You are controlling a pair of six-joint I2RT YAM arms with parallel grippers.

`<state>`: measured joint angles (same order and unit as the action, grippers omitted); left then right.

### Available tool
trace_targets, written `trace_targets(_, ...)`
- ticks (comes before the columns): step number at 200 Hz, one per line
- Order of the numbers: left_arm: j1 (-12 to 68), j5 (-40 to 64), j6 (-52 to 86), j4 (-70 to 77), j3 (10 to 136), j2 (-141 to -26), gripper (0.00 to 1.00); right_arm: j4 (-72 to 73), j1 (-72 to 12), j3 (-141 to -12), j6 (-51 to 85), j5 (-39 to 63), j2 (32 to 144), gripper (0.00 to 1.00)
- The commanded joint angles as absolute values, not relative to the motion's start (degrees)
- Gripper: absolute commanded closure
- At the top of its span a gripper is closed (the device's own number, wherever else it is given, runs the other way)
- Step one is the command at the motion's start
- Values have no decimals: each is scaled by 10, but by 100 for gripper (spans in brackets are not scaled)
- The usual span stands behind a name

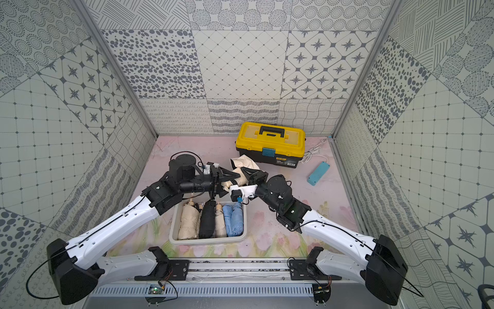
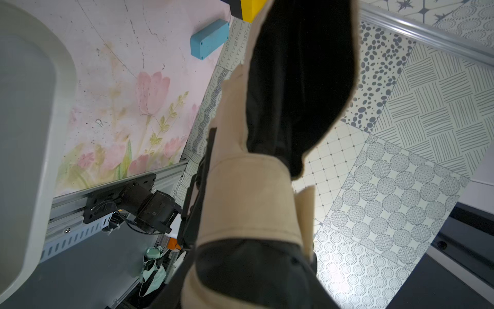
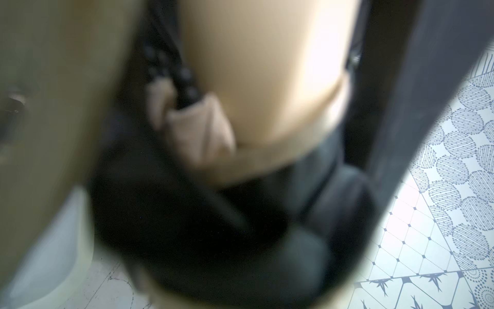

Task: Put the umbrella into the storage box
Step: Pick up the umbrella from the center of the board.

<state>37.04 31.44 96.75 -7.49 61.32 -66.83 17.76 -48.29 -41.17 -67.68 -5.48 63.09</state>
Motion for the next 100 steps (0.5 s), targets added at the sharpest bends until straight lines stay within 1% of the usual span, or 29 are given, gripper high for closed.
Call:
trace_targets(1,370,351,988,-17,620,-655,21,213,-479,-407,-654,-60,617,67)
trace_targets(17,367,341,978,-18,617,-645,3,194,-482,-397,-630,-64,600,68)
trace_targets(19,366,339,976,-20,617,-643,2,191,-482,-396,-627,-64,598,68)
trace_targets(53,349,299,944,-73,586,-596,1,146,-503,-377,-545,-87,565,70)
trace_targets(73,326,274,876,-171,592,-572,1,107,-525,-377,-462,-103,548,71)
trace_targets(100,288,225,772,-320,615,-551,1,36,-577,-399,-294,-129,537,72)
